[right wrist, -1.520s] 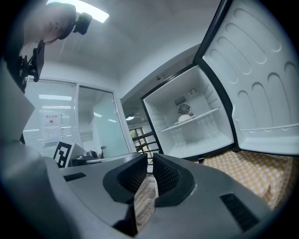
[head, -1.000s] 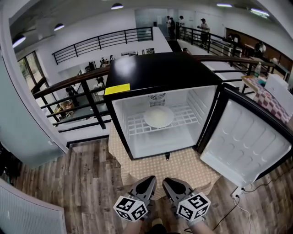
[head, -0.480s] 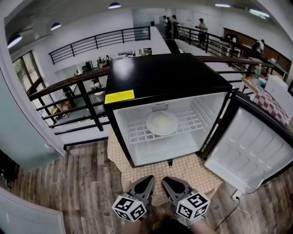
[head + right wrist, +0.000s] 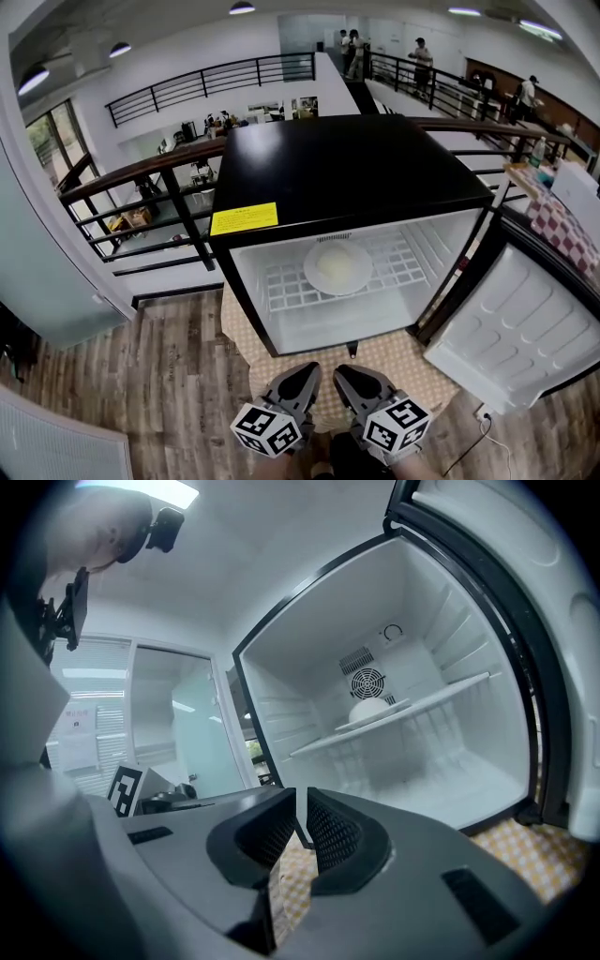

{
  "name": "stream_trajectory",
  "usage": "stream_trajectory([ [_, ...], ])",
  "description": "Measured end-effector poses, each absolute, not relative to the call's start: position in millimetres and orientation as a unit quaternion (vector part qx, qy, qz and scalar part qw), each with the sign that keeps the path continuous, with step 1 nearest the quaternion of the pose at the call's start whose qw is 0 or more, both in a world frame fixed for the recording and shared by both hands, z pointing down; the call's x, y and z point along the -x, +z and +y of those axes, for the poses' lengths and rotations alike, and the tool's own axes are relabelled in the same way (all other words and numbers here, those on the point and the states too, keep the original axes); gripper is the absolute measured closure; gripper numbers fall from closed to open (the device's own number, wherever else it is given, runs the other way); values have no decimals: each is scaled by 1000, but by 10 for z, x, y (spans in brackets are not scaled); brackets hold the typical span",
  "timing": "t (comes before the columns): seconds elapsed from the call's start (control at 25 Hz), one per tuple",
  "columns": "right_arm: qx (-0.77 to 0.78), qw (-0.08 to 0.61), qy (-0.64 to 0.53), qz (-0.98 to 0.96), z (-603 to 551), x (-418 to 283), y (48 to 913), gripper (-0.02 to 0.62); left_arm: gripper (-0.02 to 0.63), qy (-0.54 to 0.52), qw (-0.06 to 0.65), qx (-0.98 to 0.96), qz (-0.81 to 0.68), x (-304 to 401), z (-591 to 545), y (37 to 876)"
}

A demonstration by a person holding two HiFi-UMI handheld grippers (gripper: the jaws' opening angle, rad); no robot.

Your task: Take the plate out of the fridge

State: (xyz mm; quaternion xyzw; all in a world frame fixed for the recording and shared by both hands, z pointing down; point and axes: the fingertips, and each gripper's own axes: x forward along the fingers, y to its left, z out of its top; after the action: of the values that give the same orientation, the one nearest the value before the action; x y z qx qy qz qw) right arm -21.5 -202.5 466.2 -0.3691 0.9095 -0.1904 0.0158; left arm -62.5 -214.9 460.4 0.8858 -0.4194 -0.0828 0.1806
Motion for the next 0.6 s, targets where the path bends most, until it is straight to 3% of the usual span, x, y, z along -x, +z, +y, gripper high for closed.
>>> stream_trajectory([
  [0.6,375,29,-192,907,-2502,142,4563,540,597,-78,167,-891,-414,424,-2563,4621],
])
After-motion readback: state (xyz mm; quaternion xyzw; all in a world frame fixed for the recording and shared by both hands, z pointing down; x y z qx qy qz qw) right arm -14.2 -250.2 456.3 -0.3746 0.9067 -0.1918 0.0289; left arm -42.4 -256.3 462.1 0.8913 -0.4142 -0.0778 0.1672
